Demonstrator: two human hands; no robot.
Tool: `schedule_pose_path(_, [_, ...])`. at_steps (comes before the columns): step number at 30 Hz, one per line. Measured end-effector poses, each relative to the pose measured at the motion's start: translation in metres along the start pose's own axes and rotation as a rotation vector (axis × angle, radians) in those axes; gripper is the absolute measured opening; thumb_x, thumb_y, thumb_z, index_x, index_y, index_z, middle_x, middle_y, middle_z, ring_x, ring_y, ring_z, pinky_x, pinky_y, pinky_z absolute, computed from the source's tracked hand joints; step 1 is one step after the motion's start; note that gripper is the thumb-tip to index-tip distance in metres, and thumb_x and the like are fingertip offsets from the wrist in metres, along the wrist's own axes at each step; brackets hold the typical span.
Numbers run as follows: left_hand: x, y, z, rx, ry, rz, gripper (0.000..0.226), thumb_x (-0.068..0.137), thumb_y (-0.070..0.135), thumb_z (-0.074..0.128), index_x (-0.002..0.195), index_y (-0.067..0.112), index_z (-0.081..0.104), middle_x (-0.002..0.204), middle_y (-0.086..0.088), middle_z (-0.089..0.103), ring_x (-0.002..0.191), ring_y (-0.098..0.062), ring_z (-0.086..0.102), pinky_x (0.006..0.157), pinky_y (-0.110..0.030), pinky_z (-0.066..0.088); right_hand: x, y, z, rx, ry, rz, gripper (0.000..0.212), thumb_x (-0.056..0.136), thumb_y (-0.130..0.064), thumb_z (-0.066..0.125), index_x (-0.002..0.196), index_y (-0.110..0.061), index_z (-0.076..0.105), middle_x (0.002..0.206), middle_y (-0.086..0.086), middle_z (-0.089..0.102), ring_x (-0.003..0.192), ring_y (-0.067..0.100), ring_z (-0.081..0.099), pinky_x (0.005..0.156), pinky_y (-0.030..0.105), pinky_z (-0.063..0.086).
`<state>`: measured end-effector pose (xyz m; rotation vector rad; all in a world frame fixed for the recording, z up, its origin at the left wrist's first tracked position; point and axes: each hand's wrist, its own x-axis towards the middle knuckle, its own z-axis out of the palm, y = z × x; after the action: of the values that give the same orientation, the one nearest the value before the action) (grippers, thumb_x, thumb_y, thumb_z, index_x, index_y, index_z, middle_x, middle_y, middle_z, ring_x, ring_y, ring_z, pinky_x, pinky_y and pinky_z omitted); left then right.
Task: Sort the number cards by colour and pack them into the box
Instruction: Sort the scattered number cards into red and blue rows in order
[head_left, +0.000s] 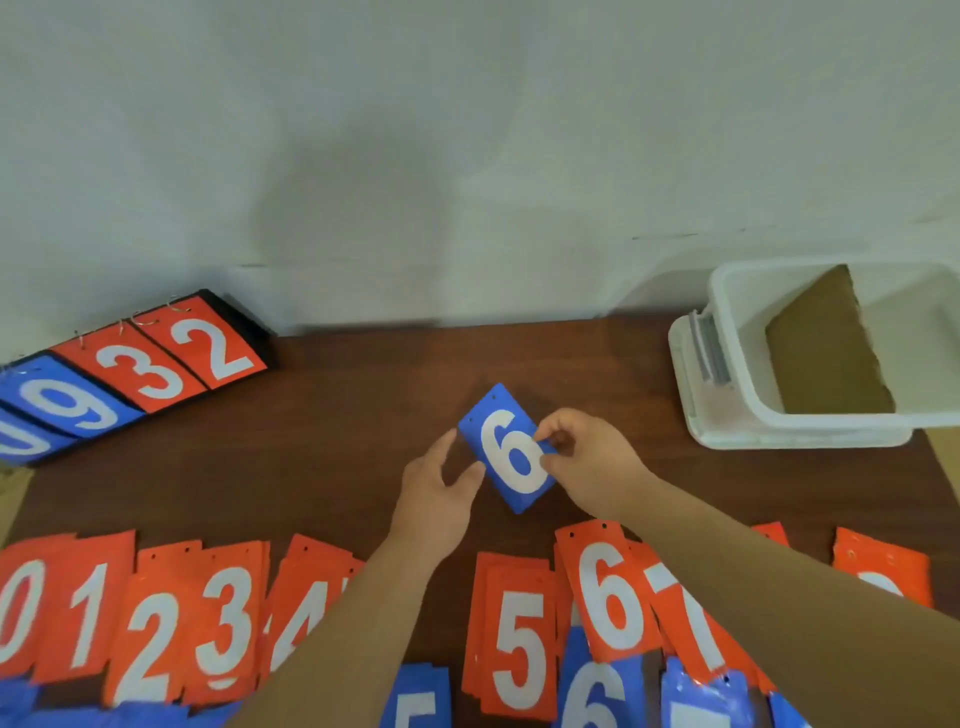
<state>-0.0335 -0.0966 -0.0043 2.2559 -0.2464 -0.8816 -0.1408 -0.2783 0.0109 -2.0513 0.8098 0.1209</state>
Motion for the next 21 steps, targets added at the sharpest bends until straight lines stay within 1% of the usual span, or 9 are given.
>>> schedule_pose_path(2, [-0.024,-0.001,-0.006,-0.286,-0.032,-0.098,0.058,0.094,0.037,0.067,0.147,0.040,0.044,0.140,0.000,0.057,0.121,-0.019,0.061,0.106,-0.042,0.048,-0.026,-0.011,0.002,0.083,0.018,0.037,0.023,0.082,-0.010,0.073,0.090,-0.029,0.064,0.091,-0.008,0.067,0.082,0.009,0.065,0.070,0.021,0.053])
schedule_pose_path(4, [-0.047,-0.004,-0.013,-0.495,-0.082,-0.146,0.050,0.094,0.025,0.067,0.140,0.036,0.051,0.113,0.002,0.073,0.096,-0.017,0.073,0.085,-0.036,0.058,-0.053,-0.021,0.008,0.134,-0.005,0.034,0.023,0.080,-0.007,0.074,0.090,-0.026,0.066,0.087,-0.003,0.070,0.078,0.011,0.066,0.072,0.031,0.057])
schedule_pose_path(5, [-0.059,-0.007,-0.016,-0.531,-0.089,-0.116,0.045,0.094,0.019,0.067,0.135,0.033,0.055,0.104,0.004,0.075,0.089,-0.013,0.074,0.075,-0.031,0.057,-0.066,-0.026,0.011,0.137,-0.014,0.020,0.023,0.078,-0.006,0.075,0.089,-0.026,0.067,0.086,-0.002,0.071,0.076,0.012,0.066,0.073,0.032,0.057])
schedule_pose_path(6, [-0.069,-0.014,-0.019,-0.530,-0.084,-0.075,0.041,0.094,0.015,0.067,0.131,0.030,0.057,0.101,0.005,0.076,0.085,-0.008,0.074,0.069,-0.026,0.055,-0.080,-0.029,0.016,0.133,-0.025,0.016,0.024,0.078,-0.006,0.075,0.088,-0.026,0.067,0.084,-0.002,0.071,0.074,0.011,0.066,0.073,0.033,0.057])
schedule_pose_path(8, [-0.091,-0.027,-0.026,-0.475,-0.059,-0.005,0.039,0.093,0.012,0.069,0.126,0.029,0.058,0.099,0.008,0.075,0.086,-0.004,0.072,0.067,-0.025,0.054,-0.109,-0.035,0.026,0.127,-0.041,0.031,0.024,0.078,-0.006,0.076,0.085,-0.027,0.067,0.080,-0.002,0.070,0.069,0.008,0.064,0.073,0.033,0.056])
schedule_pose_path(12, [-0.131,-0.054,-0.037,-0.362,-0.088,0.076,0.042,0.090,0.008,0.070,0.121,0.034,0.057,0.092,0.010,0.076,0.084,-0.004,0.072,0.079,-0.036,0.061,-0.167,-0.042,0.047,0.088,-0.037,0.066,0.016,0.084,-0.014,0.075,0.089,-0.027,0.067,0.081,-0.005,0.070,0.071,0.008,0.065,0.067,0.026,0.055])
schedule_pose_path(15, [-0.164,-0.078,-0.038,-0.301,-0.138,0.149,0.044,0.088,0.009,0.070,0.117,0.040,0.058,0.091,0.008,0.074,0.083,-0.005,0.071,0.081,-0.039,0.059,-0.208,-0.038,0.066,0.064,0.014,0.071,0.017,0.086,-0.014,0.074,0.095,-0.026,0.067,0.090,-0.005,0.068,0.073,0.008,0.064,0.066,0.019,0.051])
schedule_pose_path(18, [-0.198,-0.094,-0.035,-0.184,-0.181,0.220,0.047,0.090,0.014,0.070,0.123,0.041,0.051,0.093,0.008,0.069,0.081,-0.001,0.065,0.062,-0.013,0.048,-0.245,-0.031,0.078,0.020,0.065,0.092,0.017,0.087,-0.013,0.073,0.098,-0.024,0.067,0.089,-0.006,0.064,0.074,0.018,0.063,0.059,0.019,0.049])
schedule_pose_path(21, [-0.226,-0.107,-0.024,-0.103,-0.202,0.278,0.058,0.091,0.017,0.070,0.135,0.041,0.042,0.093,0.008,0.064,0.084,-0.005,0.063,0.060,-0.013,0.044,-0.276,-0.019,0.086,-0.037,0.089,0.129,0.019,0.088,-0.015,0.072,0.096,-0.030,0.063,0.087,-0.010,0.062,0.077,0.012,0.060,0.059,0.015,0.044])
